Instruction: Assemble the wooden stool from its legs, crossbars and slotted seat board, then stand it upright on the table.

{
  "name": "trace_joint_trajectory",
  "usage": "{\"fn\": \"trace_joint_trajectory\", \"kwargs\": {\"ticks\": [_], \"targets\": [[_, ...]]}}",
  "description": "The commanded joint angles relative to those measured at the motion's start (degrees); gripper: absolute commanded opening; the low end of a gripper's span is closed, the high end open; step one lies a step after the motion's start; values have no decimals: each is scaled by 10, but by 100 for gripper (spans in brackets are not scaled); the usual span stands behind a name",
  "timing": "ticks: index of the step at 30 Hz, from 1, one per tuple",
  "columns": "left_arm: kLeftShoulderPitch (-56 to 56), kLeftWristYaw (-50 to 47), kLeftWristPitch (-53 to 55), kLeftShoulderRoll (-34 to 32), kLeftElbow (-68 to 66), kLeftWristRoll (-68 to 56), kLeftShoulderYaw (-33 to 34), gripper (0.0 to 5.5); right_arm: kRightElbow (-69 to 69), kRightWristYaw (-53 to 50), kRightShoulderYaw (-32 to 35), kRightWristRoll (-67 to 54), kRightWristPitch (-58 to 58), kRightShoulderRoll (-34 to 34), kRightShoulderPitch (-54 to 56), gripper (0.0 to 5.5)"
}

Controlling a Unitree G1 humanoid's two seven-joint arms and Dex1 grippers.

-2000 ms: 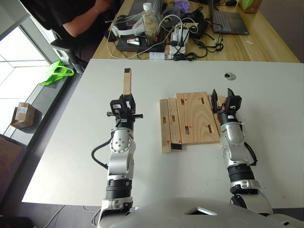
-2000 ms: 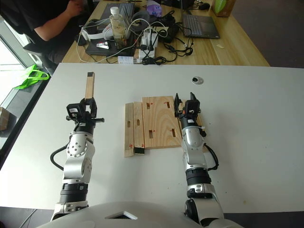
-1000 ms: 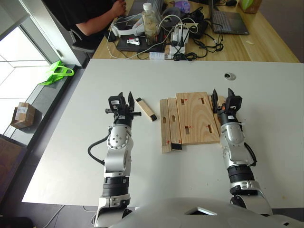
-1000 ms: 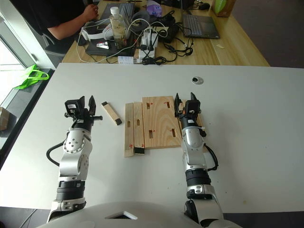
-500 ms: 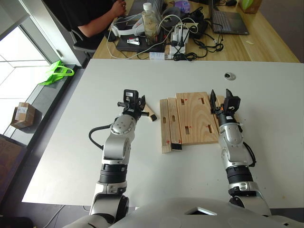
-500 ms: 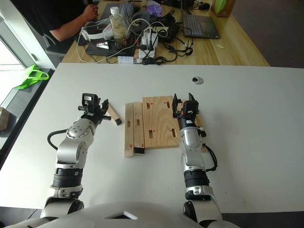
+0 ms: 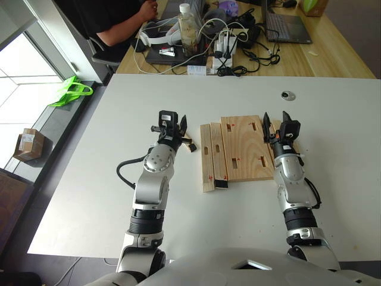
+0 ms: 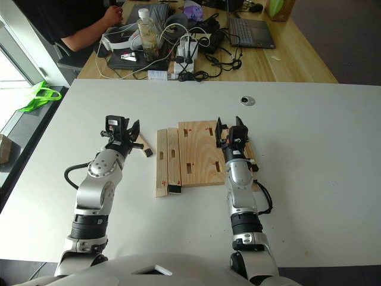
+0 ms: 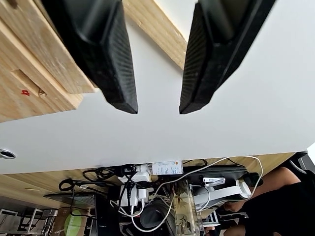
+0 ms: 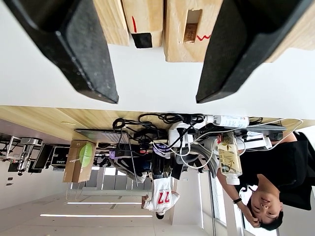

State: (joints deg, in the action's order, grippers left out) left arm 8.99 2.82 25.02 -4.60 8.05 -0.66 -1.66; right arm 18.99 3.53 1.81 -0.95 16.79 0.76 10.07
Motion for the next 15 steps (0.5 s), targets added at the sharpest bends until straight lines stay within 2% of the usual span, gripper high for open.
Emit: {"fn": "trace_joint_trajectory", "kwargs": {"ticks": [1, 15], "targets": [[6, -7, -10, 1, 4, 4, 5, 129, -4, 1, 0, -2, 1, 1, 5, 293], [5, -13, -51, 8, 5, 7, 4, 129, -5, 9, -6, -1, -6, -1, 10, 293]]}}
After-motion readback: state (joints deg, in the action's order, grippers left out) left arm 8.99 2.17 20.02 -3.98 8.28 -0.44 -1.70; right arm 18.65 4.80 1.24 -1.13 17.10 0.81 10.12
